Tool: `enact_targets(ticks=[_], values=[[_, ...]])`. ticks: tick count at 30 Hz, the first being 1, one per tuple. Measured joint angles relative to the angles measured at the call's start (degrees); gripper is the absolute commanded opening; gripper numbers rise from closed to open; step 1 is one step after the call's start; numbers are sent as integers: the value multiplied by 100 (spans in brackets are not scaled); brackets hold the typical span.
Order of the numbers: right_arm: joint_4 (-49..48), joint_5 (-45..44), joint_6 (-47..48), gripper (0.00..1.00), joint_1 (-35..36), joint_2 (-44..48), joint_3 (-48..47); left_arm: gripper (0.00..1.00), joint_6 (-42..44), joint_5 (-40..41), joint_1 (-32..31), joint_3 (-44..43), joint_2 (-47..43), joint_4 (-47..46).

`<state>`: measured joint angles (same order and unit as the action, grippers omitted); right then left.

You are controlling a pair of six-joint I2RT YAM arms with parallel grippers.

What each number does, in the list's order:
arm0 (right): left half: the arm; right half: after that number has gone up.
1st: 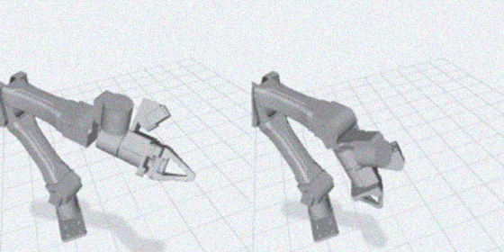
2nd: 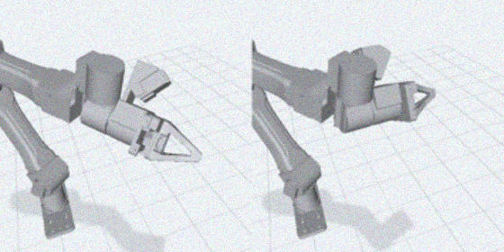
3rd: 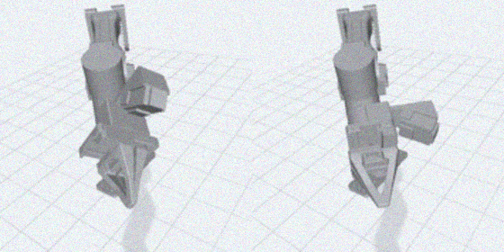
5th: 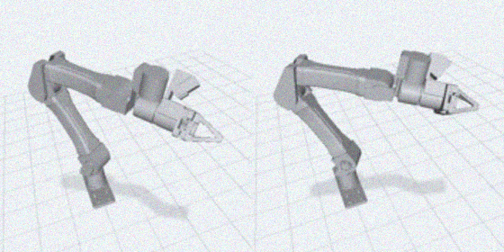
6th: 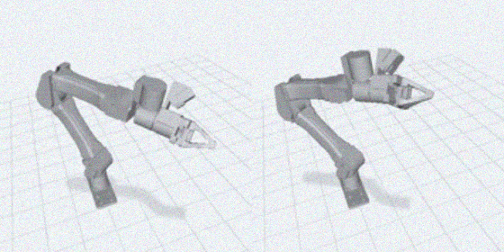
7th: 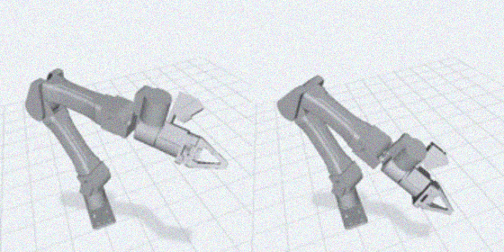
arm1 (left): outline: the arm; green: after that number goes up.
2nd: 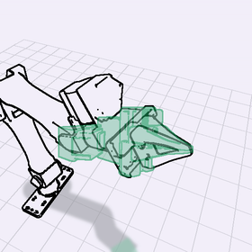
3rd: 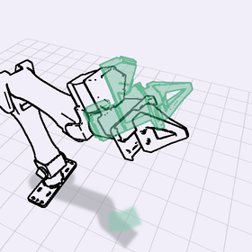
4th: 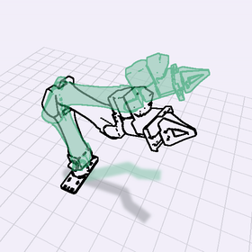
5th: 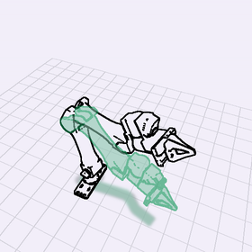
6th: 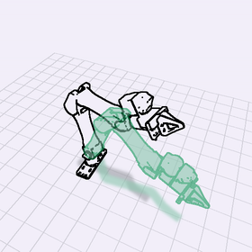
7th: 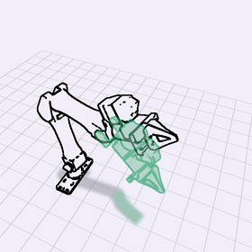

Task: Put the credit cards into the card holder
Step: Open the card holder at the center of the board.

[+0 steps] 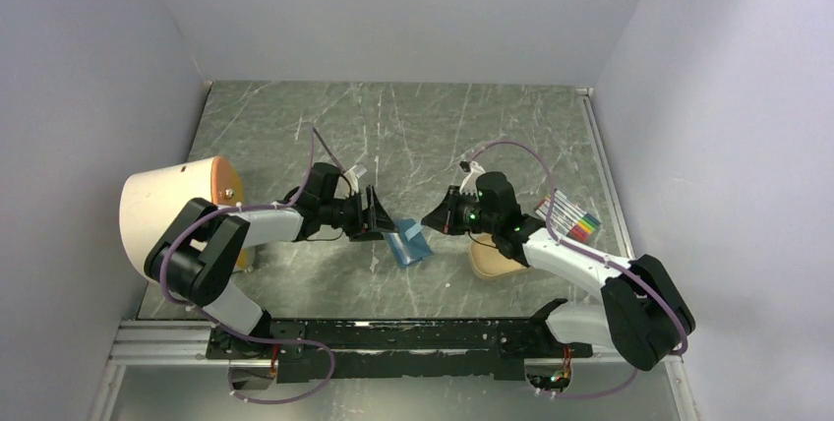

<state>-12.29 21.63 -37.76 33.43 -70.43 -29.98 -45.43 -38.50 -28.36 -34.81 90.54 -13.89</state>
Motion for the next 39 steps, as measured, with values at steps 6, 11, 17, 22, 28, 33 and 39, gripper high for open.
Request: enact_targets(ticks=[6, 11, 17, 22, 28, 33, 39], values=[[382, -442, 302, 0, -76, -107, 0, 44, -9, 181, -39, 2, 0, 79], [413, -531, 398, 0, -208, -168, 2, 38, -20, 413, -98, -109, 0, 380], [459, -625, 463, 0, -240, -195, 7, 45, 66, 758, -192, -431, 2, 739], [568, -673, 514, 7, -251, -219, 4, 43, 105, 798, -234, -645, 201, 828], [1298, -938, 693, 36, -260, -20, -256, 43, 107, 671, -343, -1137, 704, 846], [2232, -1379, 879, 45, -256, 555, -841, 42, 109, 586, -476, -1609, 859, 914], [2660, -1615, 979, 44, 48, 894, -1342, 42, 105, 494, -590, -1816, 1045, 898]])
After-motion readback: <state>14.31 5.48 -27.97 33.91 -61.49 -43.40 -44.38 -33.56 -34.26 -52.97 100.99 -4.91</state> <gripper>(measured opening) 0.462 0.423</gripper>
